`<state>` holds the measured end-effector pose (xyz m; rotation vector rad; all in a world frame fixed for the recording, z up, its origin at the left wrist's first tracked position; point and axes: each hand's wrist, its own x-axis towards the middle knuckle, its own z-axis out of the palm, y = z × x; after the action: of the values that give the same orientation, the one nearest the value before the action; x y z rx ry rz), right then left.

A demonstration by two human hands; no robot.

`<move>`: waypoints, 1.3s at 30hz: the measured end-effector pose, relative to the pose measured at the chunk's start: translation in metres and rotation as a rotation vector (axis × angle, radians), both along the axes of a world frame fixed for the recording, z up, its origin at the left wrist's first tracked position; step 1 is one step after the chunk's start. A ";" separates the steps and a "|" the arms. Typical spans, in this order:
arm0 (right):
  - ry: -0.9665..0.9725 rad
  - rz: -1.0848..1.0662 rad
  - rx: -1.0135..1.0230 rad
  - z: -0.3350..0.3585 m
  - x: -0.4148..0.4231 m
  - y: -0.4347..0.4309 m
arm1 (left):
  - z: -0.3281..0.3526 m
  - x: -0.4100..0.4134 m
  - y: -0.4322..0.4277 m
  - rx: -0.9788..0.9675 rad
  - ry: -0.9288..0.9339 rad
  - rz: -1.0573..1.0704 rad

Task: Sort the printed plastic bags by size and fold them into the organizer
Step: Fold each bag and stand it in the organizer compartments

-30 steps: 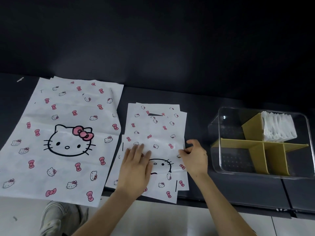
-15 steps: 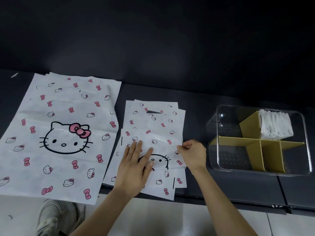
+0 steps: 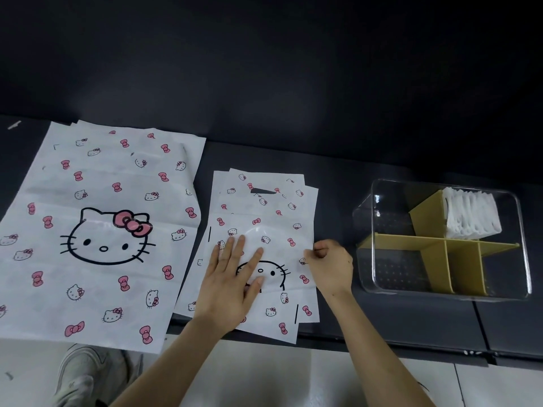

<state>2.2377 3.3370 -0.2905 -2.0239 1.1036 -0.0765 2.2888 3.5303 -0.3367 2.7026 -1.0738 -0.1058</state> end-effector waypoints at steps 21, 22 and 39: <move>0.047 -0.014 -0.123 -0.014 0.005 0.001 | 0.006 -0.004 0.001 -0.116 0.036 0.104; 0.058 -0.017 -0.124 -0.015 0.006 0.001 | 0.006 -0.004 0.001 -0.112 0.039 0.110; 0.120 0.466 -0.707 -0.045 -0.053 0.042 | -0.002 -0.001 -0.001 0.039 -0.008 0.101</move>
<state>2.1847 3.3792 -0.3357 -2.9075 0.6893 -0.1171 2.2880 3.5288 -0.3391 2.7887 -0.9442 -0.0998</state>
